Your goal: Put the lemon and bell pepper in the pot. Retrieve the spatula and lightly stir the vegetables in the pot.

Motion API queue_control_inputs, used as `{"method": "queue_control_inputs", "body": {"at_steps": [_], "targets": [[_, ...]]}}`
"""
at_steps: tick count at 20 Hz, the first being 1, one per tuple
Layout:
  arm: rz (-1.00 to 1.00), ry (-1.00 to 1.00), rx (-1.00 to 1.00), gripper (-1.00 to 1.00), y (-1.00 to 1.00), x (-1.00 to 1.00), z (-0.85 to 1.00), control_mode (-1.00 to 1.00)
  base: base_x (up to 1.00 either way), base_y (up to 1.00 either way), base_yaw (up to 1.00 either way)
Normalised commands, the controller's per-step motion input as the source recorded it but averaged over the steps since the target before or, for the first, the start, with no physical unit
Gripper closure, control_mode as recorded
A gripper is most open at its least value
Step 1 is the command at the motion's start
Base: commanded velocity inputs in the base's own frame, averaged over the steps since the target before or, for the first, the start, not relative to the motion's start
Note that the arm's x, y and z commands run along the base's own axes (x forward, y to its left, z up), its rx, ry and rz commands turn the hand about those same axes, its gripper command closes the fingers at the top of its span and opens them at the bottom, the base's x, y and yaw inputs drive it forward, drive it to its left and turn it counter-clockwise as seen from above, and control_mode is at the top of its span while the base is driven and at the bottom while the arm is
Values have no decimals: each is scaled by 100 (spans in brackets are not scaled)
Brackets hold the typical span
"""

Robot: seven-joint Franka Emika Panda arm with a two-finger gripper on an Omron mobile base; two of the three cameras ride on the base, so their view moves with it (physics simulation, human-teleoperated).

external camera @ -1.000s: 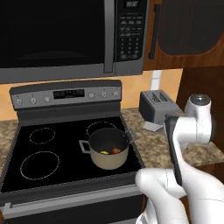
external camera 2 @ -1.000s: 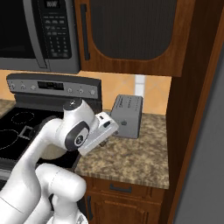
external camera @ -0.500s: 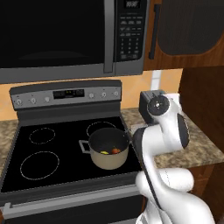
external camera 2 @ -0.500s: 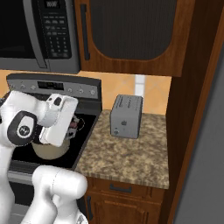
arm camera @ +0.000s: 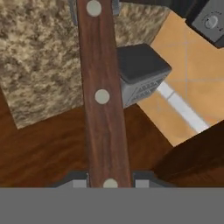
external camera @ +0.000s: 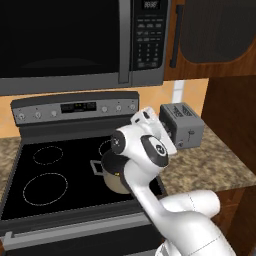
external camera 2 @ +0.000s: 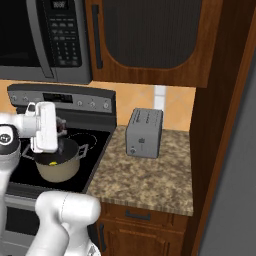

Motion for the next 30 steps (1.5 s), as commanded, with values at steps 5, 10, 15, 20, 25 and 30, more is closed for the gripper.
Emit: {"method": "queue_control_inputs", "body": {"at_steps": [5,10,15,20,25,30], "targets": [[4,16,-40,100,80,51,0,-100,0,0,0],[0,2,-21,100,76,14,-12,-100,0,0,0],[0,6,-17,100,50,33,-28,-100,0,0,0],[0,8,-12,100,29,5,-46,-100,0,0,0],[0,4,-5,100,3,20,-29,-100,0,0,0],[0,4,-1,100,-3,34,-25,-100,0,0,0]]}}
